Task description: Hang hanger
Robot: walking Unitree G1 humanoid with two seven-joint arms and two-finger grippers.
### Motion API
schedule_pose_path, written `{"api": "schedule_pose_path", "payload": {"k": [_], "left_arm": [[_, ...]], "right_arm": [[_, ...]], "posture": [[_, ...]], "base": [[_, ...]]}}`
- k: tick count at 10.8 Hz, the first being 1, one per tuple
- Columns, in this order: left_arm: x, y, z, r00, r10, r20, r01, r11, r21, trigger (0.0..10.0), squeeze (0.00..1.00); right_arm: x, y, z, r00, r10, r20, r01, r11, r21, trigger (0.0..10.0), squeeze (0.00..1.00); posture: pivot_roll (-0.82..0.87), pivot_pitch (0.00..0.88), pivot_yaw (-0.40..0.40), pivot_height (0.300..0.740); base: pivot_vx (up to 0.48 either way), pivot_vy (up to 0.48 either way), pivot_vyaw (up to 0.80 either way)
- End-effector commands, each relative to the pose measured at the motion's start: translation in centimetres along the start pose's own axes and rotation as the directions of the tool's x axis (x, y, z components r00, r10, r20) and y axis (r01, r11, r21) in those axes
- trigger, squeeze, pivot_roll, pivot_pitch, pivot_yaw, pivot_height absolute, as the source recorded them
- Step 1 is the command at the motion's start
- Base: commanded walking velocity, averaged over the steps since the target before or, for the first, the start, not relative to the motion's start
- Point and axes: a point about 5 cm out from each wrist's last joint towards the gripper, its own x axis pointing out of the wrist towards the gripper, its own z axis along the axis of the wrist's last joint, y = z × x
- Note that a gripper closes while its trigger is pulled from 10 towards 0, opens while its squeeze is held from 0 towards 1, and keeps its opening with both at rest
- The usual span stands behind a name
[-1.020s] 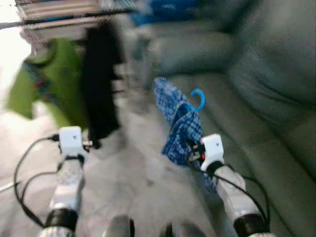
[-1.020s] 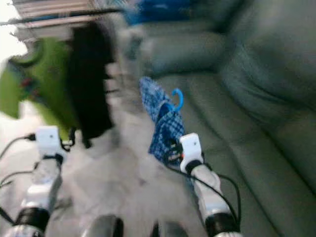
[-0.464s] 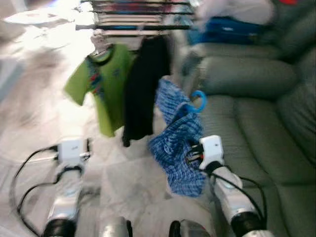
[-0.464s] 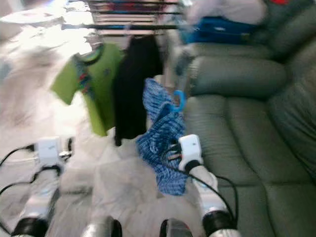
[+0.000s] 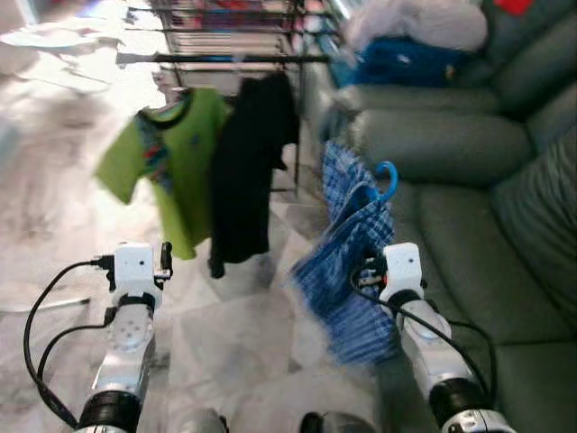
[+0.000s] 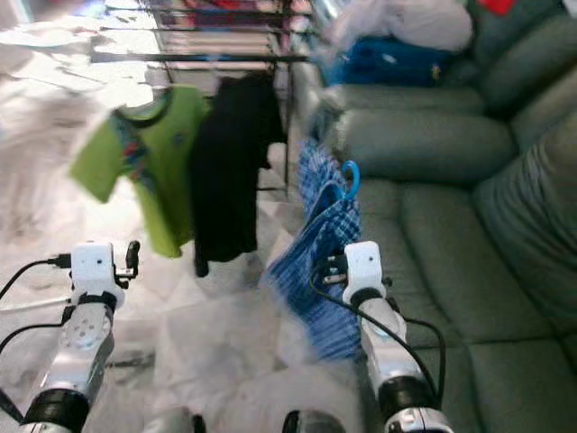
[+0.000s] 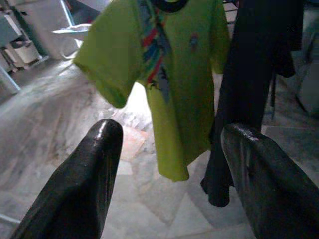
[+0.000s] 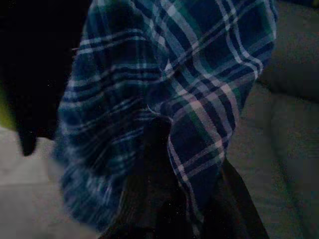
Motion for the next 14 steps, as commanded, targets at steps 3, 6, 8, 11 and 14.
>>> {"api": "schedule_pose_path", "payload": {"k": [3, 6, 8, 11, 14], "left_arm": [[-0.9, 0.5, -1.1, 0.997, 0.059, -0.04, -0.059, 0.998, 0.006, 10.0, 0.0], [-0.4, 0.3, -0.5, 0.998, 0.063, -0.026, -0.064, 0.998, -0.013, 10.0, 0.0], [-0.7, 1.3, -0.7, 0.994, 0.098, -0.043, -0.098, 0.995, -0.002, 10.0, 0.0], [-1.6, 2.0, -0.7, 0.994, 0.104, -0.023, -0.103, 0.994, 0.03, 10.0, 0.0], [-2.1, 0.3, -0.7, 0.998, -0.061, -0.002, 0.061, 0.998, -0.018, 10.0, 0.0]], "right_arm": [[-0.1, -1.3, -0.2, 0.995, -0.098, 0.001, 0.098, 0.995, -0.031, 10.0, 0.0], [0.1, -1.4, -0.2, 0.995, -0.103, -0.001, 0.103, 0.994, -0.035, 10.0, 0.0], [0.0, -1.7, -0.3, 0.991, -0.131, -0.003, 0.13, 0.99, -0.052, 10.0, 0.0], [-0.3, -2.0, -0.7, 0.987, -0.163, -0.012, 0.162, 0.983, -0.084, 10.0, 0.0], [-1.0, -3.2, -1.7, 0.968, -0.243, -0.059, 0.236, 0.966, -0.107, 10.0, 0.0]], "posture": [[0.03, 0.091, -0.034, 0.74], [0.04, 0.097, -0.041, 0.74], [0.05, 0.115, -0.041, 0.74], [0.07, 0.166, -0.044, 0.74], [0.06, 0.16, -0.054, 0.74]], "base": [[0.425, 0.095, 0.0], [0.0, 0.432, 0.0], [0.0, 0.446, 0.0], [0.0, 0.157, 0.0], [0.0, 0.0, 0.0]]}}
